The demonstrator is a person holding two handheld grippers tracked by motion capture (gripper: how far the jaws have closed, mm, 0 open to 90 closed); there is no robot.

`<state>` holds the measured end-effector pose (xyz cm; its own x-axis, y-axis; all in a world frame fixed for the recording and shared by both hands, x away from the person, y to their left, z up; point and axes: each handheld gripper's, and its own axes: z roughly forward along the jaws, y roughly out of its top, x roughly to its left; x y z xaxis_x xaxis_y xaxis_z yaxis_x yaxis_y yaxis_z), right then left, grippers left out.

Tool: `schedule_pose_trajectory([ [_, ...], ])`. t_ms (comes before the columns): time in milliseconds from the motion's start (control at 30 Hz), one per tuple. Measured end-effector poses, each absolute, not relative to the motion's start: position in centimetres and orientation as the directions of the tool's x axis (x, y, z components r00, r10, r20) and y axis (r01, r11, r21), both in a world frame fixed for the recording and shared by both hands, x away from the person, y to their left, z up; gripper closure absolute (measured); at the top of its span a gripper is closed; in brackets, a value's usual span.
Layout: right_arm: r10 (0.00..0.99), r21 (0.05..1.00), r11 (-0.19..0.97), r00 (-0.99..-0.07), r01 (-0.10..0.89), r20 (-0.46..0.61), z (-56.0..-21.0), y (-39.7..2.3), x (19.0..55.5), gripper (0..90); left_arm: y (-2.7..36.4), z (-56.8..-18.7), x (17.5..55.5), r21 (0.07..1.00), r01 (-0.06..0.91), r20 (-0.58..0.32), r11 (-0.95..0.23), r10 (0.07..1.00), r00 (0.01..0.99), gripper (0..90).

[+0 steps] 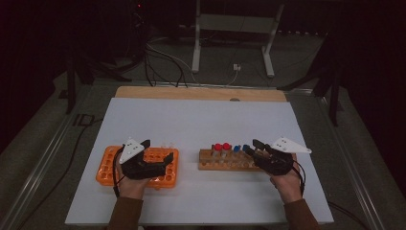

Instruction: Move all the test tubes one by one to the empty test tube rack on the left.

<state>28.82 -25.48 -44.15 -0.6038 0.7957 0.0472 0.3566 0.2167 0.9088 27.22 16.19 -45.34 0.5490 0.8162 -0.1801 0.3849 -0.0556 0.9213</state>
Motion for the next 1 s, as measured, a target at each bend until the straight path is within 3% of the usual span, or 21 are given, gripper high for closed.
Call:
schedule_pose_trajectory([
  [400, 0.772, 0.877, 0.273, -0.634, 0.394, 0.045, -45.8, -24.0, 29.5, 74.7, 16.4, -45.1, 27.1, 0.926, 0.376, -0.187, -0.041, 0.814, 0.55, 1.4],
  [1000, 0.77, 0.888, 0.253, -0.636, 0.384, 0.056, -45.3, -24.2, 29.2, 76.8, 16.6, -44.7, 26.8, 0.94, 0.341, -0.175, -0.022, 0.825, 0.537, 1.5],
])
